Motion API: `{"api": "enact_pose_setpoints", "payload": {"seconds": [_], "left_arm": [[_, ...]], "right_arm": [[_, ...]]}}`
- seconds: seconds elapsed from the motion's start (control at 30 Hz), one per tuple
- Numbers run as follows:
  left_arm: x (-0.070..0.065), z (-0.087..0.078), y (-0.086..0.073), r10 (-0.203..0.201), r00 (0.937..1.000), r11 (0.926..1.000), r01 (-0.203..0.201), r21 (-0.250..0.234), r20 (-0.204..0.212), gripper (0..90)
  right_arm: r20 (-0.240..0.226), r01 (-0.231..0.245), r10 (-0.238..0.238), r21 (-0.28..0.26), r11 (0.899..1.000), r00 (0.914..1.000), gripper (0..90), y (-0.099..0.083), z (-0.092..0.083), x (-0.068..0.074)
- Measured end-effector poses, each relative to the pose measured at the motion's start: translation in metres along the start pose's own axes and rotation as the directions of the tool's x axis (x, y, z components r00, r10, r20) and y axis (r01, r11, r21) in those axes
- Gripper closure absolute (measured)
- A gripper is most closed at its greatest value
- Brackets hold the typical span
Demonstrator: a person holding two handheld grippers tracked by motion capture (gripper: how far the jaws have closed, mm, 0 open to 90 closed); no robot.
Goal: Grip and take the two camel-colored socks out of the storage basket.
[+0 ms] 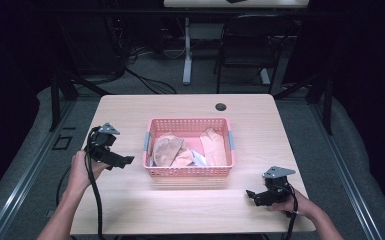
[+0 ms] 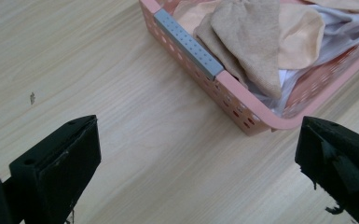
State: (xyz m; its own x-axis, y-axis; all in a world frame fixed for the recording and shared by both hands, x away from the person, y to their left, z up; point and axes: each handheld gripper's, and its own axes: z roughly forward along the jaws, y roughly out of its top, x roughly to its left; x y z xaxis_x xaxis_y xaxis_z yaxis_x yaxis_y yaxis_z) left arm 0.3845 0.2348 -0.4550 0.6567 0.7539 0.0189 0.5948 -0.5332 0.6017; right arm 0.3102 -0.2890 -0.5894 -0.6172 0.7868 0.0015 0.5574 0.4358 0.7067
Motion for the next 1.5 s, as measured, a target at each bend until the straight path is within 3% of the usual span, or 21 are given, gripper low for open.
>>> {"api": "enact_pose_setpoints", "payload": {"seconds": [0.27,0.53,0.6,0.77,0.93,1.1,1.27,1.5], "left_arm": [[-0.002,0.01,0.027,0.038,0.9983,0.9992,-0.038,0.008,0.044,0.2],[-0.008,0.025,0.053,0.101,0.9921,0.9946,-0.102,0.017,0.075,1.0],[-0.011,0.03,0.058,0.115,0.9892,0.9926,-0.118,0.028,0.091,1.4],[-0.019,0.043,0.07,0.153,0.9846,0.9867,-0.157,0.042,0.085,0.1],[-0.026,0.055,0.081,0.203,0.9758,0.9747,-0.209,0.08,0.082,0.9],[-0.026,0.07,0.087,0.198,0.9751,0.9732,-0.208,0.099,0.1,2.7],[-0.028,0.082,0.093,0.222,0.9698,0.9645,-0.233,0.124,0.101,8.5],[-0.029,0.1,0.094,0.21,0.9711,0.9582,-0.227,0.174,0.114,22.5]], "right_arm": [[0.002,0.005,-0.005,0.004,1.0,1.0,0.0,0.0,0.0,0.0],[0.001,0.002,-0.002,0.002,1.0,1.0,0.0,0.0,0.0,0.0],[0.004,0.004,-0.004,0.003,1.0,1.0,0.0,0.0,0.0,0.0],[0.003,0.004,-0.004,0.002,1.0,1.0,0.0,0.0,0.0,0.0],[0.001,0.005,-0.005,0.003,1.0,1.0,0.0,0.0,0.0,0.0],[-0.001,0.003,-0.003,0.001,1.0,1.0,0.0,0.0,0.0,0.0],[-0.001,0.006,-0.006,0.003,1.0,1.0,0.0,0.0,0.0,-0.001],[-0.001,0.004,-0.004,0.002,1.0,1.0,0.0,0.0,0.0,0.0]]}}
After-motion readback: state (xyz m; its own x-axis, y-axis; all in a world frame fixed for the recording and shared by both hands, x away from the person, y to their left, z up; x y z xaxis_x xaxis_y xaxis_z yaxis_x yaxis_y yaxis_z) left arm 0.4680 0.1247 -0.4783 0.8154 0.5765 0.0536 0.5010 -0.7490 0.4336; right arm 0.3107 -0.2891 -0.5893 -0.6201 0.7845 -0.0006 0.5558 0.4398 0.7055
